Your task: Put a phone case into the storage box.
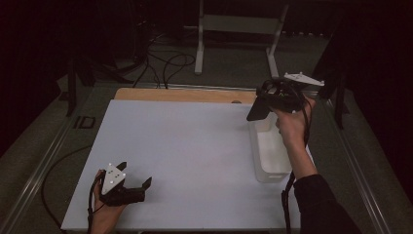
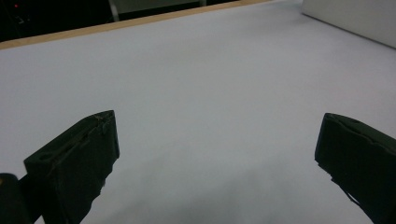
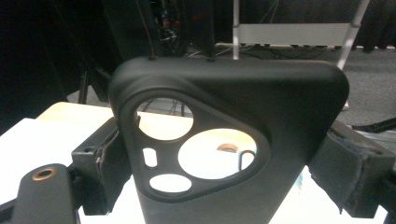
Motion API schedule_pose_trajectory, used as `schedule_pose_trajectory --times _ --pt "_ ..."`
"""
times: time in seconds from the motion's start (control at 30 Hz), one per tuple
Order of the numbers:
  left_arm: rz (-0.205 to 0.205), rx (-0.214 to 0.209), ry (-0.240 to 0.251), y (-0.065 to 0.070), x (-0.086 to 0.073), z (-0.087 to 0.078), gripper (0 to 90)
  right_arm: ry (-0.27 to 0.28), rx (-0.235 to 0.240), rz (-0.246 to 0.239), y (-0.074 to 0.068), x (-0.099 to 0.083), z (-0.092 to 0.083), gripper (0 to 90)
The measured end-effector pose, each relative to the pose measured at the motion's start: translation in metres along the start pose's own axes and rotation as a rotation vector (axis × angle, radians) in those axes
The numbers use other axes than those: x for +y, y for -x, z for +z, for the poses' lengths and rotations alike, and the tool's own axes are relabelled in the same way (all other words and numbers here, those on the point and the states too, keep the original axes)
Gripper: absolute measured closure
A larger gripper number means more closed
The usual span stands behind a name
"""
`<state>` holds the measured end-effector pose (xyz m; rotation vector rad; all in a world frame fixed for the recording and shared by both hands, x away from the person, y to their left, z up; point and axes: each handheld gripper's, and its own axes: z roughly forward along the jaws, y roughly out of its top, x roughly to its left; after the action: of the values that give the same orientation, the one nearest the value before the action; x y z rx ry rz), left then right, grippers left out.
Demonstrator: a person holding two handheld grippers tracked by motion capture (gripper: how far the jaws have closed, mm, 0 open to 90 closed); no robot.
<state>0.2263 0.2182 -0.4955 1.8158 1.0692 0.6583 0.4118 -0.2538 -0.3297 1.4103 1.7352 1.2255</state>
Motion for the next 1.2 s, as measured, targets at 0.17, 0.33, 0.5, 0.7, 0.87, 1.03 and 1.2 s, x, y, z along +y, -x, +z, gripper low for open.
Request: schedule_pose_trajectory --times 0.17,0.33,0.5,0.7,0.87,1.03,1.2 --pt "0.0 0.0 0.001 0.0 0.0 0.0 0.3 -0.01 -0.023 -0.001 0.006 -0.001 0.002 14.0" --pt "0.0 0.0 0.001 0.0 0.0 0.0 0.3 -0.018 -0.047 -0.001 0.01 -0.003 0.005 14.0" --pt "-0.001 0.0 0.001 0.0 0.0 0.0 0.3 -0.022 -0.058 -0.008 0.012 -0.003 0.007 14.0" --pt "-0.002 -0.001 0.001 0.0 0.0 0.0 0.3 -0.032 -0.084 -0.013 0.016 -0.005 0.011 14.0" --pt "-0.002 -0.002 0.001 0.0 0.0 0.0 0.3 -0.041 -0.097 -0.007 0.019 -0.007 0.014 14.0" --pt "-0.001 -0.003 0.0 0.0 0.0 0.0 0.3 -0.046 -0.106 -0.004 0.021 -0.008 0.017 13.9" --pt "-0.001 -0.003 0.0 0.0 0.0 0.0 0.3 -0.053 -0.113 -0.005 0.022 -0.009 0.019 13.9"
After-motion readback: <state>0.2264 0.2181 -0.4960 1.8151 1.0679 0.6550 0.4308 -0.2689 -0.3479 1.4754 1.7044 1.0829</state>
